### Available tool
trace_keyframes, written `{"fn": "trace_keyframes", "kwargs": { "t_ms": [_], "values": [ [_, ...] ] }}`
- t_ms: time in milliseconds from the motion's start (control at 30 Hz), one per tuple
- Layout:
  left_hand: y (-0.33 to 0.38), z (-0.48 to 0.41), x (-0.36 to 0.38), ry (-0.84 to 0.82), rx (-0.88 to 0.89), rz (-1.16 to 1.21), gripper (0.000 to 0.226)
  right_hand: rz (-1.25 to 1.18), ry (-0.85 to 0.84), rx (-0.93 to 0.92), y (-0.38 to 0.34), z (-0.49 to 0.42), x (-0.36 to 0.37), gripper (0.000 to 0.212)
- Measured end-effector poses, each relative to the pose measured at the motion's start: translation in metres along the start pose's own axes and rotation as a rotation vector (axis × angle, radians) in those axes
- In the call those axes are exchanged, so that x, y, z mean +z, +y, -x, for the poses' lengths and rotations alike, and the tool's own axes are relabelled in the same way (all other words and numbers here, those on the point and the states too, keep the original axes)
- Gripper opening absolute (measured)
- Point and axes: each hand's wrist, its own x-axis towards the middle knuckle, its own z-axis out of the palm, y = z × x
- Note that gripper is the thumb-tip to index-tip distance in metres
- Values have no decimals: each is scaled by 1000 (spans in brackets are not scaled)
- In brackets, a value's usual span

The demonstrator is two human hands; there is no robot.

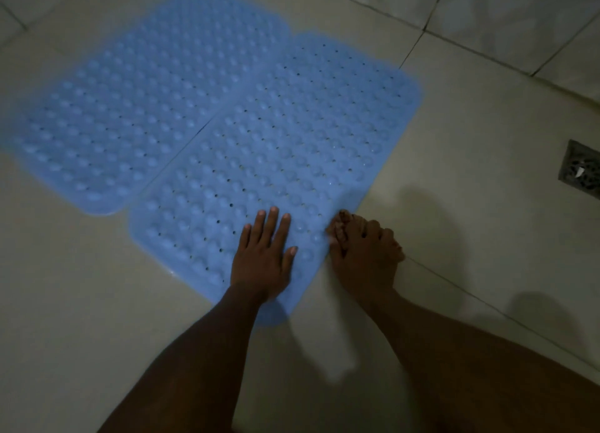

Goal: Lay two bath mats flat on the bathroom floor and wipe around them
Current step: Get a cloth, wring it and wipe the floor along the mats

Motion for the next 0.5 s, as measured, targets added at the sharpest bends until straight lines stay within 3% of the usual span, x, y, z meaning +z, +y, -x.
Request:
{"fn": "trace_keyframes", "kwargs": {
  "t_ms": [67, 200, 433, 500],
  "values": [
    [0, 22, 2, 5, -17, 16, 67, -65, -39, -54, -4, 15, -6, 45],
    [3, 52, 3, -10, -49, 56, 66, -281, -408, -62, -9, 35, -14, 49],
    [20, 67, -12, -36, -128, 183, 75, -314, -574, -207, -15, 26, -31, 53],
    [23, 68, -15, -25, -152, 205, 76, -311, -513, -183, -13, 1, -35, 41]
  ]
}}
